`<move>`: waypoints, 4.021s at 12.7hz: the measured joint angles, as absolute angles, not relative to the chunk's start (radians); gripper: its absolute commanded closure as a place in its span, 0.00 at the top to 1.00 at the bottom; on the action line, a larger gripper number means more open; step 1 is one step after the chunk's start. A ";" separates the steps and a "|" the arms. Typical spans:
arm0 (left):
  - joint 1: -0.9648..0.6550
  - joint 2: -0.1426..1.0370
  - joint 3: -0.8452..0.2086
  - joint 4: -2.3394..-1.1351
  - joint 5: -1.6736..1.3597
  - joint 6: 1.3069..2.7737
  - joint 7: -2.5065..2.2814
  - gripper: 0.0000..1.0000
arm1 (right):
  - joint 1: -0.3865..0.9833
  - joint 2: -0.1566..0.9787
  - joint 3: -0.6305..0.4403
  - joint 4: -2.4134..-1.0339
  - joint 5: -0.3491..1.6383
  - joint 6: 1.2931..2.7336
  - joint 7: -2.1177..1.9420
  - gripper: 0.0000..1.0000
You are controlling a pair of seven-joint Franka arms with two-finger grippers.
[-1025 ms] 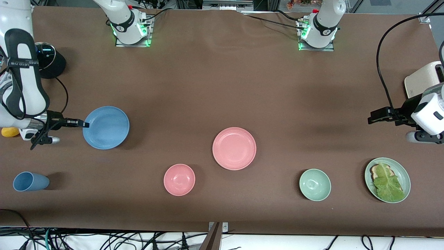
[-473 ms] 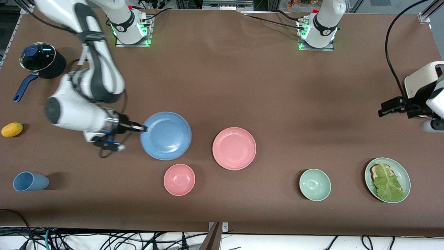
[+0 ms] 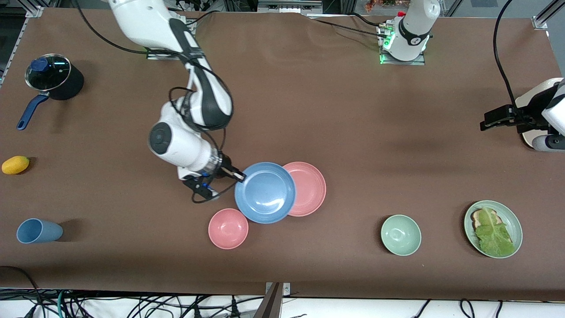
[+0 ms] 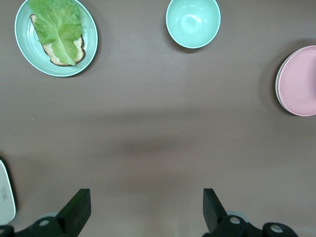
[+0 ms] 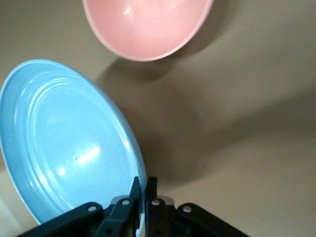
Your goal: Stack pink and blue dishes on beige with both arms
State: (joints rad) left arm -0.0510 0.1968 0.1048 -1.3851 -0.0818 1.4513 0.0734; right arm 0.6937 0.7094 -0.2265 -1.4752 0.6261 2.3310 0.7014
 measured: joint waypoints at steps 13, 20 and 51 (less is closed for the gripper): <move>-0.050 0.121 0.106 -1.475 -0.082 1.430 0.071 1.00 | 0.806 0.846 -0.202 -1.392 0.629 2.444 0.813 0.00; -0.061 0.122 0.100 -1.499 -0.082 1.536 0.071 1.00 | 0.802 0.847 -0.203 -1.392 0.629 2.443 0.813 0.99; -0.060 0.121 0.076 -1.513 -0.083 1.546 0.071 1.00 | 0.100 0.050 -0.035 -1.616 -0.025 1.522 0.021 1.00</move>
